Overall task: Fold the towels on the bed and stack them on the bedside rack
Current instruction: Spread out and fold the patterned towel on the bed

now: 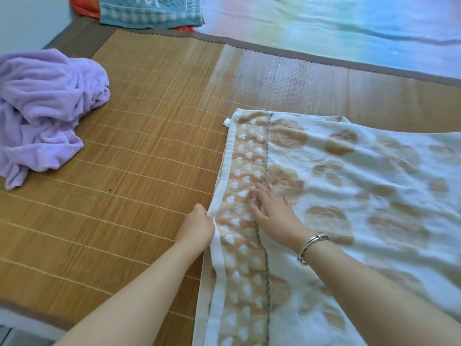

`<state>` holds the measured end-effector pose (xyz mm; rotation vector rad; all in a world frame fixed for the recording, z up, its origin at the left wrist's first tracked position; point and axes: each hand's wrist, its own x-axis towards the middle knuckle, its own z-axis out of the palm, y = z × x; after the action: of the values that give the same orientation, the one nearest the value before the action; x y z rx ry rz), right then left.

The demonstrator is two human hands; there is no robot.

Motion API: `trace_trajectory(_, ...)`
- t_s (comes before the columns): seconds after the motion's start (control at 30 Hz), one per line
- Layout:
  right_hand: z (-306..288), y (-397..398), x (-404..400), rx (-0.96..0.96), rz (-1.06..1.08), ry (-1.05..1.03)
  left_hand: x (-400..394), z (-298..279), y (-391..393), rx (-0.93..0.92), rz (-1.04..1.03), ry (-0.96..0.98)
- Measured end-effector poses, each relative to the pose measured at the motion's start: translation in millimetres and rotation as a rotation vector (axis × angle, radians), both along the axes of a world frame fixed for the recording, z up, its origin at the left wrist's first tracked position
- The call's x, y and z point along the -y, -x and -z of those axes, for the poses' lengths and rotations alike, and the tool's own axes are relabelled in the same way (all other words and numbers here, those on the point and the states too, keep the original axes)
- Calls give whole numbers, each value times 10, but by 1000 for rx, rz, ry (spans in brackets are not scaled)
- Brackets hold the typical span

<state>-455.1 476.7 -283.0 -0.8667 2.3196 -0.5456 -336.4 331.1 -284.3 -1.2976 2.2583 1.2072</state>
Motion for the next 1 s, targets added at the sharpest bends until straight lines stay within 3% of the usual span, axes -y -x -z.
trace_trajectory(0.3, 84, -201, -252, -128, -104, -39, -240, -126, -361, 34, -4, -365)
trace_trajectory(0.67, 461, -273, -379, -297, -154, -1, -132, 134, -373, 36, 139, -322)
trace_trajectory(0.77, 362, -435, -508, -342, -146, 37, -236, 139, -508, -80, 74, -295)
trace_trajectory(0.87, 201, -807, -828, -372, -117, 37, -463, 89, -698, -171, 12, -147)
trace_trajectory(1.0, -177, -1309, -1348, -373, -161, -63, -868, -22, -1011, -155, -49, -80)
